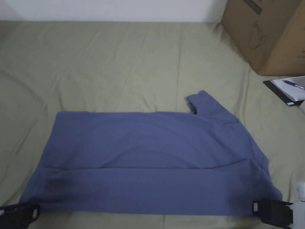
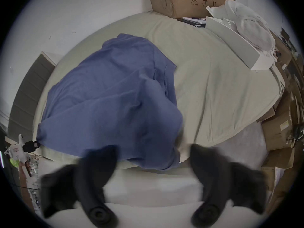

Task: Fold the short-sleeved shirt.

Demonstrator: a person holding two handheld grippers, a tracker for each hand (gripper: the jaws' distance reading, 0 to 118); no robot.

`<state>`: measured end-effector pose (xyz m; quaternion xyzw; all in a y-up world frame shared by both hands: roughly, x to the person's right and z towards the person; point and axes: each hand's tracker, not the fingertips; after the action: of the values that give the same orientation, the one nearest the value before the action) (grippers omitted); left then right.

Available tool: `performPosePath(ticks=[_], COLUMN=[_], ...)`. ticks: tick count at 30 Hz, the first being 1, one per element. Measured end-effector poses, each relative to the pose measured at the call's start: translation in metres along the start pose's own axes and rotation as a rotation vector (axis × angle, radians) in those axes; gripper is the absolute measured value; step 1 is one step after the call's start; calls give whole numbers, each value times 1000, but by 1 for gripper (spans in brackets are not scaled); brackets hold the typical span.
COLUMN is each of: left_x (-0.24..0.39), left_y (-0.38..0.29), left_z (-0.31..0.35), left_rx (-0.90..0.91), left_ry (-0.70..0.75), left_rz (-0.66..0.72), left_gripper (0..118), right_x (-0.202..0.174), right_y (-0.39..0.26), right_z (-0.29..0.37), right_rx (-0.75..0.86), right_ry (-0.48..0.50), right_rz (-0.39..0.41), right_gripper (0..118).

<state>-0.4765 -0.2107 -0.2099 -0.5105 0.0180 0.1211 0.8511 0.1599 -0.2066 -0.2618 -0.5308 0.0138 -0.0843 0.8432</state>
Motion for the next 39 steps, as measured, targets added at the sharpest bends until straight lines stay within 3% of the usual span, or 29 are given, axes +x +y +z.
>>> performPosePath(ticks=[1,6,7,8,9,10,11,12,16,18,20,22,23,24,25,26,28,30,31,32,33,35,36,37,39], left_x=[-2,3,6,14,18,25,31,36,53,62,66,71,74,75,78,81,83,85,85,85,85,83,81,79,76], left_y=[1,42,56,70,81,93,106,116,147,155,162,170,173,176,179,181,183,186,187,189,191,198,202,206,216], left_z=[6,46,52,56,57,56,49,42,3,-13,-27,-37,-42,-46,-51,-55,-62,-70,-75,-79,-83,-91,-95,-98,-103], left_rx=[15,135,156,191,226,256,253,246,162,138,114,113,112,115,111,103,95,69,58,50,44,32,31,34,41], left_ry=[-25,-96,-113,-126,-140,-134,-119,-116,-142,-120,-125,-122,-118,-110,-102,-94,-95,-91,-86,-78,-68,-54,-48,-41,-32], left_rz=[11,69,81,91,72,64,62,53,33,-9,-15,-8,-9,-7,-8,-11,-17,-21,-28,-33,-34,-33,-29,-20,1], left_gripper=[105,105,102,94,76,40,14,6,0,0,0,0,0,0,0,0,0,0,0,0,0,1,1,9,25], right_x=[0,-8,-10,-13,-17,-22,-28,-31,-35,-37,-41,-40,-39,-39,-41,-41,-38,-34,-31,-30,-32,-34,-35,-35,-39], right_y=[3,45,59,72,84,99,113,126,182,207,231,254,264,273,280,285,291,293,292,290,291,292,294,297,298], right_z=[6,35,42,46,49,49,49,42,14,-3,-26,-54,-71,-86,-102,-120,-148,-168,-175,-174,-170,-163,-159,-156,-152], right_rx=[22,115,140,172,205,233,259,276,244,249,242,205,162,108,67,42,-1,-66,-79,-50,-44,-42,-41,-44,-54], right_ry=[7,-5,31,65,89,101,105,93,135,152,62,67,90,84,29,12,9,-26,7,18,19,5,-22,2,11], right_rz=[10,21,12,6,9,24,42,46,-30,5,85,103,109,106,98,126,173,134,128,134,154,222,232,218,235], right_gripper=[102,99,93,86,71,48,24,0,0,0,0,0,5,27,57,63,62,60,58,51,37,23,23,0,0])
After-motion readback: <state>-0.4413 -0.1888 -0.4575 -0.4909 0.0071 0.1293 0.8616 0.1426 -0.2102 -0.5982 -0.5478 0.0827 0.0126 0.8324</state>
